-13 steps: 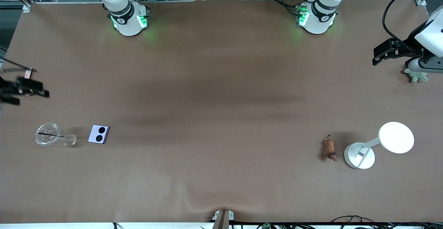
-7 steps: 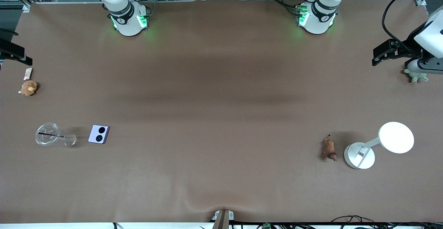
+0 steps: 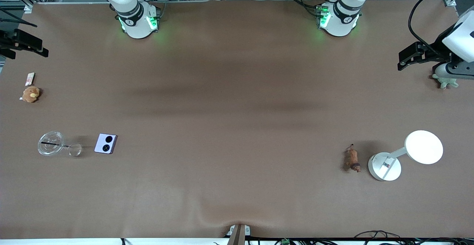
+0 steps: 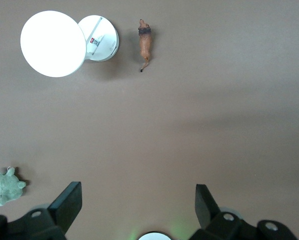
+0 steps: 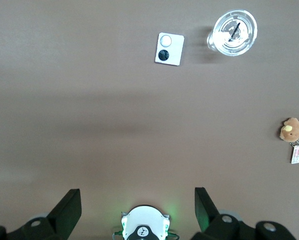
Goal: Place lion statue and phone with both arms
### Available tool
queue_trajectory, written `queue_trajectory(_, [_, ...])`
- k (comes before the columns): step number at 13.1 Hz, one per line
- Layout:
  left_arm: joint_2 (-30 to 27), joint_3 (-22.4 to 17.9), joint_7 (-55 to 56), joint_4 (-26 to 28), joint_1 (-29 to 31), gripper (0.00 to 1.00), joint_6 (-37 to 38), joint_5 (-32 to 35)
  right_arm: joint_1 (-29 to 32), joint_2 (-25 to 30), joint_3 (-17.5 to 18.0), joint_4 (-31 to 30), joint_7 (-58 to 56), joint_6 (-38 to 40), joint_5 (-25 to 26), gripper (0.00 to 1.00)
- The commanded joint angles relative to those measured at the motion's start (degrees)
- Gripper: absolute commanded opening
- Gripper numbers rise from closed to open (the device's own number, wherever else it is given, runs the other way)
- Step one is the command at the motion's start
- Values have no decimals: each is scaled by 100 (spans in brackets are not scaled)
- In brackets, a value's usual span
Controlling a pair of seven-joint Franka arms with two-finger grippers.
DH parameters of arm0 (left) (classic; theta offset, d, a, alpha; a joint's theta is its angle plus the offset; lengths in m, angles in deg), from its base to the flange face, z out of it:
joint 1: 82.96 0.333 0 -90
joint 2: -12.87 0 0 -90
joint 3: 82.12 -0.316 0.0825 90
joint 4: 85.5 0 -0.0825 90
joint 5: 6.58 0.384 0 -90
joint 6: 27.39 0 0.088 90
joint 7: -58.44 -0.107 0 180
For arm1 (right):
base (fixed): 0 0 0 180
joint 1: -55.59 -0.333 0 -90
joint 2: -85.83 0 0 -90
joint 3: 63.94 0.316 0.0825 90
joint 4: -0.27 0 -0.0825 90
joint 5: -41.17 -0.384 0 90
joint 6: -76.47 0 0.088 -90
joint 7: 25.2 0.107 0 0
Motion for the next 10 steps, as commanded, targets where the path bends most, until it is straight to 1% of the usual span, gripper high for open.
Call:
queue_trajectory(1, [38, 26, -5, -96, 15, 100, 54, 44, 127, 480, 109, -621, 91, -382, 95, 100])
queue_trajectory(2, [38, 26, -5, -105, 15, 100, 54, 44, 118, 525, 109, -710, 91, -453, 95, 100])
queue_trajectory(5, [38, 26, -5, -105, 15, 100, 54, 35, 153, 525, 231, -711, 91, -454, 103, 100])
queue_trajectory(10, [38, 26, -5, -105, 6, 100, 54, 35, 180, 525, 293, -693, 13, -454, 112, 100])
